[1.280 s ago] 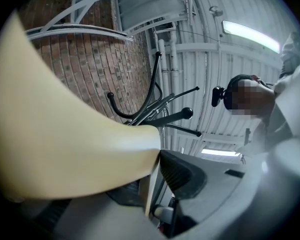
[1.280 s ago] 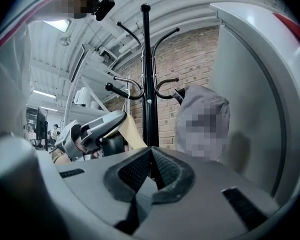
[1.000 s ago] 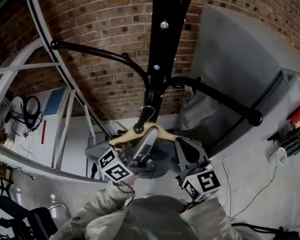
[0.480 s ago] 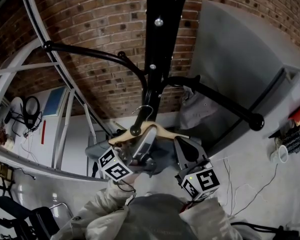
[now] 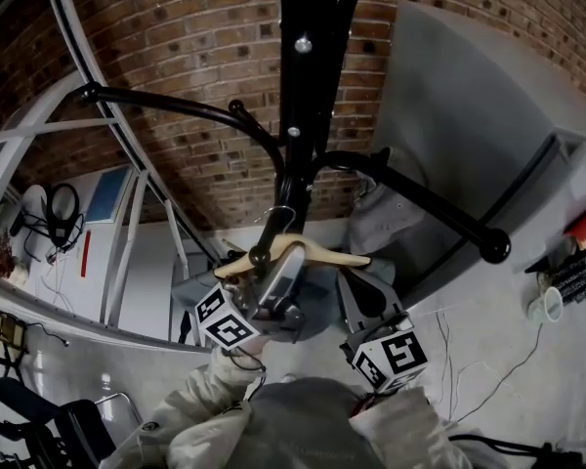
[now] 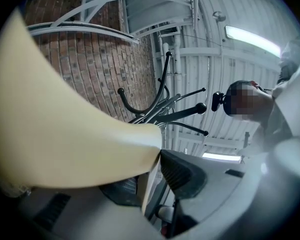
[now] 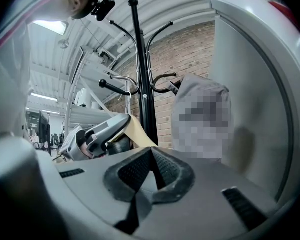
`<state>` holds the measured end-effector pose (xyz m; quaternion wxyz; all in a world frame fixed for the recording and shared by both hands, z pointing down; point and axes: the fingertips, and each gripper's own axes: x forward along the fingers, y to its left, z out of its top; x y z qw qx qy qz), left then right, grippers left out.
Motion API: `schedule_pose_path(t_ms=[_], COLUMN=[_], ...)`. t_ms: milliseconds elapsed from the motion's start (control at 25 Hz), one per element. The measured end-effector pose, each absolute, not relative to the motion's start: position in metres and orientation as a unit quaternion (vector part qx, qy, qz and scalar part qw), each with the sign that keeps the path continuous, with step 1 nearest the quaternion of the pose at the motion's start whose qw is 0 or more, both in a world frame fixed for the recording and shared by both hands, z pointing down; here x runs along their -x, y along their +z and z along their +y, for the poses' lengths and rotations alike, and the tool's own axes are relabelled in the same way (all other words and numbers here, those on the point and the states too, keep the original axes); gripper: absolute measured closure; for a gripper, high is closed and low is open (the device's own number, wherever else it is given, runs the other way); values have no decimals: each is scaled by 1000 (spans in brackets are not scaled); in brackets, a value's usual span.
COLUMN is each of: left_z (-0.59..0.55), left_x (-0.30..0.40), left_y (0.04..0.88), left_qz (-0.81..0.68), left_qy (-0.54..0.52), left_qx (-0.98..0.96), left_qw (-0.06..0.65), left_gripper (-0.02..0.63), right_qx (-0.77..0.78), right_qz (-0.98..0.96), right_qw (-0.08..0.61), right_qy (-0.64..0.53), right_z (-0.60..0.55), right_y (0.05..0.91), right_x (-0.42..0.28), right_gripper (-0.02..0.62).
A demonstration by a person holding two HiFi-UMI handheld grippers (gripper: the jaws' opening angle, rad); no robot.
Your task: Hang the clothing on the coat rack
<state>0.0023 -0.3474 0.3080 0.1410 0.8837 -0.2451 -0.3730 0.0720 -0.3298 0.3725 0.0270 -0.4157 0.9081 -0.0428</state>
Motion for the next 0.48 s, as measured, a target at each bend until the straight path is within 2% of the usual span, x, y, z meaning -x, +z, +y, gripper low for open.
schedule_pose_path(t_ms=[160, 480], left_z=[-349, -349], left_x=[-4, -9], left_y=[315, 344], left_qz=[-255, -288], left_qy=[-368, -351], left_qx=[-881, -873], left_qw=[150, 181], left_gripper=[492, 494], right_qx=[405, 404], right_qz=[912, 913], right_qw=[47, 32], right_qy=[-51, -56], right_z=[-325, -317], right_y=[370, 377], right_x=[-72, -81], right_gripper=[571, 571])
